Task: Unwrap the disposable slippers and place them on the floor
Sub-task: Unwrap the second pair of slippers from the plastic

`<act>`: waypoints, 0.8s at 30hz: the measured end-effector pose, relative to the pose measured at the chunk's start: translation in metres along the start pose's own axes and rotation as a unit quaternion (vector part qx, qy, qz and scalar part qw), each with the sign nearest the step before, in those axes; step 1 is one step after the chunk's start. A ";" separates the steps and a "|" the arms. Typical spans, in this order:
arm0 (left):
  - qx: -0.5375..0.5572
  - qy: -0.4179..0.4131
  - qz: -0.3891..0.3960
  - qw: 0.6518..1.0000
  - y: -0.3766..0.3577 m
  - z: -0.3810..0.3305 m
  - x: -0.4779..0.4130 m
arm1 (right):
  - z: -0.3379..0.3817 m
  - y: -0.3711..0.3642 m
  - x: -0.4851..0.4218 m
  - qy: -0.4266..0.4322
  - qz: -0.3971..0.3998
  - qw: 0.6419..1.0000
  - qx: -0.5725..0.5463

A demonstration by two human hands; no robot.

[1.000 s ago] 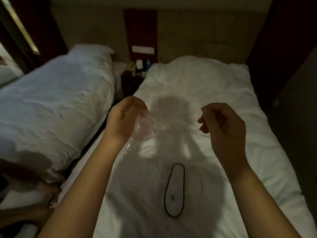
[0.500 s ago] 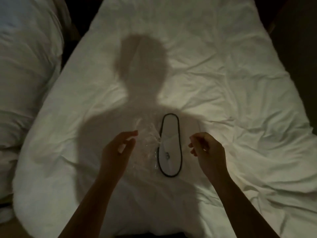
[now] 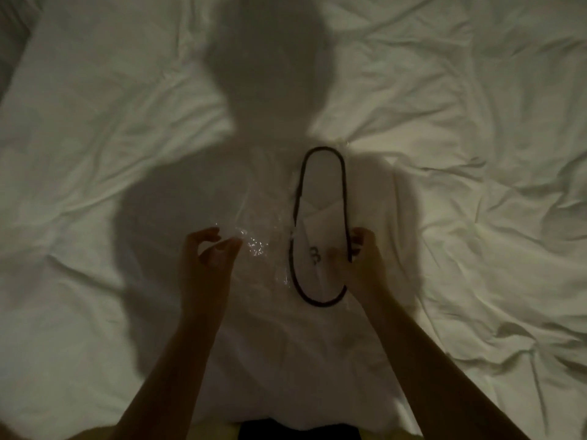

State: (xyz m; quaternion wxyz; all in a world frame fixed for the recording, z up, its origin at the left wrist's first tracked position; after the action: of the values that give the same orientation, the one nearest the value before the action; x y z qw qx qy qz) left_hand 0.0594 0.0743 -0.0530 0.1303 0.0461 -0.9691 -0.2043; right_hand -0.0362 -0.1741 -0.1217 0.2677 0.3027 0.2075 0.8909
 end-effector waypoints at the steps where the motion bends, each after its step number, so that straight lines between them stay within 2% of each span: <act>1: -0.020 -0.004 0.010 1.000 -0.004 0.005 -0.001 | -0.002 -0.003 -0.001 -0.019 0.007 1.000 -0.018; 5: -0.167 0.045 0.075 0.982 -0.016 0.038 0.000 | -0.002 -0.004 -0.005 -0.059 0.028 0.995 -0.076; 8: -0.205 0.061 0.121 0.969 -0.019 0.053 0.003 | 0.007 0.008 -0.008 -0.042 0.009 0.992 -0.115; 11: -0.151 0.018 0.156 0.976 -0.023 0.038 0.000 | 0.021 0.027 -0.011 -0.013 -0.031 0.985 -0.168; 13: -0.080 -0.037 0.153 0.984 -0.024 0.008 0.001 | 0.030 0.042 -0.014 0.005 -0.051 0.981 -0.186; 16: -0.053 -0.091 0.144 0.984 -0.029 -0.027 -0.001 | 0.041 0.061 -0.014 0.023 -0.073 0.974 -0.215; 18: -0.077 -0.064 0.152 0.983 -0.038 -0.021 -0.009 | 0.047 0.072 -0.012 0.035 -0.080 0.970 -0.227; 21: -0.127 0.035 0.207 0.970 -0.057 0.010 -0.013 | 0.051 0.085 -0.007 0.044 -0.091 0.964 -0.247; 24: -0.187 0.043 0.243 0.951 -0.069 0.028 -0.008 | 0.052 0.093 -0.001 0.043 -0.096 0.962 -0.250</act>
State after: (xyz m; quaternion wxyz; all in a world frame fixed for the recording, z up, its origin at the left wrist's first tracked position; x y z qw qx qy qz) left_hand 0.0616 0.0231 -0.1079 0.2235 -0.2068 -0.8889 -0.3422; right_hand -0.0342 -0.2357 -0.0343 0.4103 0.1659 0.0175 0.8965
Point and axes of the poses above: each hand's wrist, its own x-axis away from the middle knuckle, its own y-axis out of the back of the hand, z = x × y, the point moved 6 cm from there along -x, towards the middle knuckle, and after that the axes turned 4 degrees about y, right-handed, at the moved point
